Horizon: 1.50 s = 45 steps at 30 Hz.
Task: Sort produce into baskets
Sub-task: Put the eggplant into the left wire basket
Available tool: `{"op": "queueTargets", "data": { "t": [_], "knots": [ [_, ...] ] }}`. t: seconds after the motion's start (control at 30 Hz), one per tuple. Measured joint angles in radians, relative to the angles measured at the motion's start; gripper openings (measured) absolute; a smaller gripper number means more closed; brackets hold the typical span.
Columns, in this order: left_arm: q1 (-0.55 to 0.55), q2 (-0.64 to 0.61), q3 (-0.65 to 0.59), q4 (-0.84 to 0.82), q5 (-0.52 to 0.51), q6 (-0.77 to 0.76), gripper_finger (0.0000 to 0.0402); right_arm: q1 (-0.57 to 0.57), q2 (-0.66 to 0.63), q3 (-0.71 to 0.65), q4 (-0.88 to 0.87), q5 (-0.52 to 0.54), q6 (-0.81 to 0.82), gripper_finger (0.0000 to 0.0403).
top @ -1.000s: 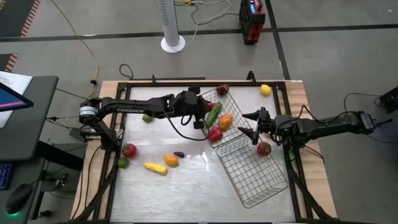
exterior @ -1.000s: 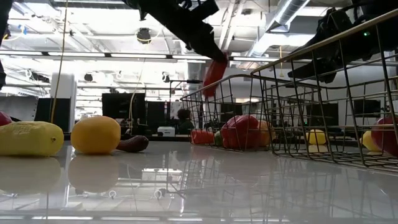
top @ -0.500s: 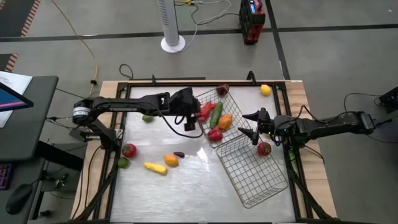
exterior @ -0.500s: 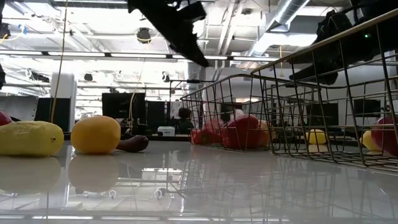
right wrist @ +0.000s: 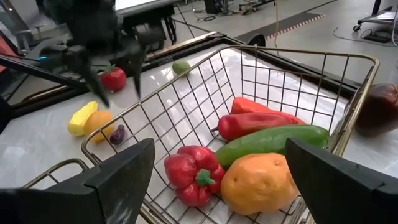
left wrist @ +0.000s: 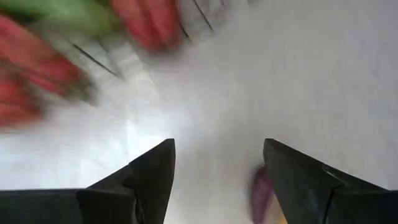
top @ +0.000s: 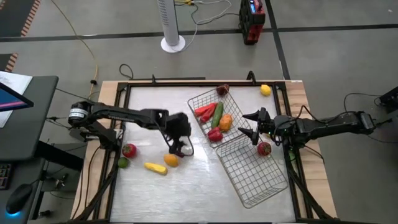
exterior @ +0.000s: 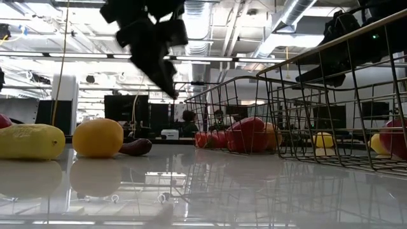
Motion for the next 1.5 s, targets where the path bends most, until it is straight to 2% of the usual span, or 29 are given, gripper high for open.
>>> {"op": "queueTargets", "data": {
  "t": [0.2, 0.43, 0.6, 0.73, 0.97, 1.33, 1.5],
  "knots": [
    [-0.081, -0.001, -0.092, 0.109, 0.014, -0.069, 0.0231, -0.001, 0.001, 0.0, 0.015, 0.001, 0.0, 0.0385],
    [-0.159, 0.066, -0.095, 0.143, -0.004, -0.083, 0.0231, -0.001, 0.002, 0.0, 0.016, 0.001, 0.0, 0.0385],
    [-0.188, 0.13, -0.095, 0.144, -0.101, -0.042, 0.023, 0.0, 0.002, 0.0, 0.016, 0.001, 0.0, 0.0385],
    [-0.192, 0.158, -0.094, 0.123, -0.11, -0.021, 0.0218, 0.002, 0.002, 0.0, 0.015, 0.001, 0.0, 0.0385],
    [-0.192, 0.174, -0.095, 0.08, -0.155, 0.0, 0.0174, 0.002, 0.002, 0.0, 0.015, 0.001, 0.0, 0.0385],
    [-0.175, 0.167, -0.095, 0.047, -0.183, 0.046, 0.0051, 0.002, 0.002, 0.0, 0.02, 0.001, 0.0, 0.0385],
    [-0.149, 0.134, -0.051, -0.03, -0.183, 0.047, 0.004, 0.002, 0.002, 0.0, 0.023, 0.0, 0.002, 0.0385]
  ]
}}
